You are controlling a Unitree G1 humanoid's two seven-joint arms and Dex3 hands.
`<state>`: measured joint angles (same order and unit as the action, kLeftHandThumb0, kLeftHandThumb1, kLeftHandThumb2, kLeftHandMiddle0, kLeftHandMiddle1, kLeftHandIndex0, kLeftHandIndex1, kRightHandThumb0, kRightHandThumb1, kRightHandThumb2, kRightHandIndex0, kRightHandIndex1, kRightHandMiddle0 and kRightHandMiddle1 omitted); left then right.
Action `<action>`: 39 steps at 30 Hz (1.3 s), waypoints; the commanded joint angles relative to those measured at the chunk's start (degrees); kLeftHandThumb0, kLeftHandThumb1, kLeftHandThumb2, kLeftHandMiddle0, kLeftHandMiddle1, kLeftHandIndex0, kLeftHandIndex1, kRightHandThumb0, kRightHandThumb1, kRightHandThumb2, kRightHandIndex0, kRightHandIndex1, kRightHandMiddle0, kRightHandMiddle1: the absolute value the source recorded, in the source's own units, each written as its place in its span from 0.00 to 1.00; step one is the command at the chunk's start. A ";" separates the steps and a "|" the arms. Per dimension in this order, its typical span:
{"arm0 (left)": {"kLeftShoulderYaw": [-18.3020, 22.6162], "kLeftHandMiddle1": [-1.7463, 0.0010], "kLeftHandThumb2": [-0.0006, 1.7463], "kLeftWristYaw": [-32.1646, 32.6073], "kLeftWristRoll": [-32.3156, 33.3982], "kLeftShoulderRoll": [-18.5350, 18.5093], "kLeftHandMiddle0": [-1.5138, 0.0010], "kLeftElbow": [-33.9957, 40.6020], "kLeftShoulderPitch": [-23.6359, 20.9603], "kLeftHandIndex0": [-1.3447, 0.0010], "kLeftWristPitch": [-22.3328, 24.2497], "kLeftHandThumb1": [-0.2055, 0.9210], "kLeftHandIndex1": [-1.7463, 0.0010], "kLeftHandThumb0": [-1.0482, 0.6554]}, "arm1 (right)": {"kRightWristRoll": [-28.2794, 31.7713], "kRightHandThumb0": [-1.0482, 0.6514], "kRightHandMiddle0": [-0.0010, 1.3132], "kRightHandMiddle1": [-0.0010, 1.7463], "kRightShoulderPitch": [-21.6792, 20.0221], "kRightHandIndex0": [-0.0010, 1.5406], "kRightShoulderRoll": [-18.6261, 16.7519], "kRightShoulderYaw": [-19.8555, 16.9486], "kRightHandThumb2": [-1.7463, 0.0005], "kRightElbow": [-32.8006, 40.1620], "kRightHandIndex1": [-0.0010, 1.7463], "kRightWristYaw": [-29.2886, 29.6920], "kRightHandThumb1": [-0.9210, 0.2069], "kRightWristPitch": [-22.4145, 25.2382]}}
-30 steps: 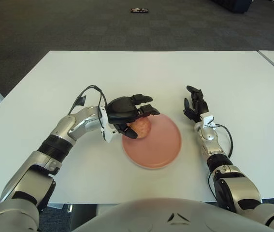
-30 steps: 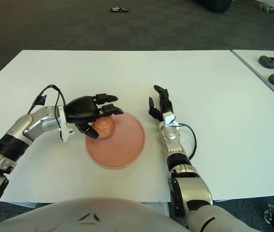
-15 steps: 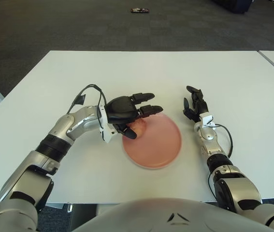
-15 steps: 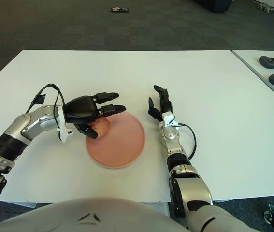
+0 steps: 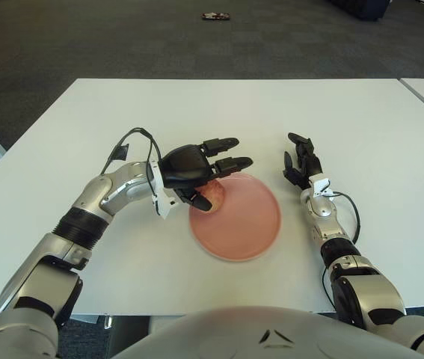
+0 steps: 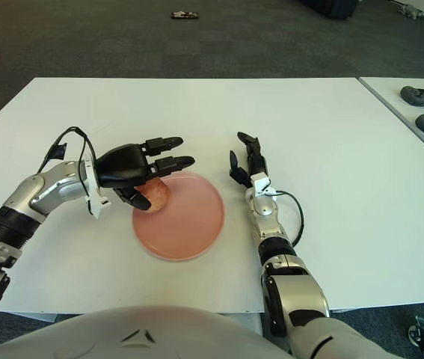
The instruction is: Put the apple into the plate.
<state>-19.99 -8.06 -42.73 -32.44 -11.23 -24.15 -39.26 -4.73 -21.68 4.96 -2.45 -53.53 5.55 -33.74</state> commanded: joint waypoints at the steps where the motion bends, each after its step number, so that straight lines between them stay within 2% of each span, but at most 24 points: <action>1: 2.49 1.00 0.54 3.25 0.57 0.30 1.00 0.35 -0.07 1.00 1.49 1.00 0.90 0.00 | 0.91 0.19 0.00 0.37 1.92 0.16 -0.64 -0.20 0.59 -2.80 0.00 -1.36 0.00 2.40; 7: 6.93 1.00 0.54 5.83 2.92 -0.20 0.99 0.58 0.40 1.00 3.98 1.00 0.86 0.00 | 1.47 0.19 0.00 0.36 1.94 0.15 -0.74 -0.37 0.59 -3.04 0.00 -2.02 0.00 1.76; 9: 9.15 1.00 0.54 4.86 6.00 0.13 0.99 1.07 0.79 1.00 6.47 1.00 0.86 0.00 | 1.55 0.19 0.00 0.36 1.97 0.15 -0.83 -0.39 0.59 -3.00 0.00 -2.16 0.00 1.52; 13: 14.02 1.00 0.53 3.53 15.73 5.07 0.99 2.15 2.93 1.00 15.11 1.00 0.85 0.01 | 2.12 0.20 0.00 0.36 2.16 0.15 -0.88 -0.63 0.59 -2.89 0.00 -3.12 0.00 1.26; 18: 17.66 1.00 0.52 2.37 25.20 8.58 1.00 4.68 4.53 1.00 20.52 1.00 0.88 0.04 | 2.47 0.19 0.00 0.33 2.44 0.15 -0.89 -0.82 0.59 -2.51 0.00 -3.83 0.00 1.59; 23: 20.20 1.00 0.52 4.35 29.07 10.88 0.99 5.06 5.25 1.00 21.06 1.00 0.90 0.09 | 2.72 0.19 0.00 0.32 2.58 0.16 -1.08 -1.16 0.59 -2.24 0.00 -3.99 0.00 1.81; 30: 22.84 1.00 0.57 9.82 28.84 13.06 0.99 0.69 4.25 1.00 20.22 1.00 0.94 0.10 | 3.20 0.18 0.00 0.33 2.86 0.17 -1.01 -1.50 0.58 -1.61 0.01 -4.85 0.00 2.34; 39: 26.44 1.00 0.61 15.78 30.98 17.85 1.00 2.21 4.93 1.00 25.52 1.00 0.97 0.05 | 3.31 0.18 0.00 0.35 3.53 0.19 -1.24 -1.64 0.58 0.03 0.02 -4.64 0.00 2.83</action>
<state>4.88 5.55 -12.65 -16.01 -9.69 -19.27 -15.32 -1.70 -20.97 4.45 -4.24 -52.27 1.27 -34.07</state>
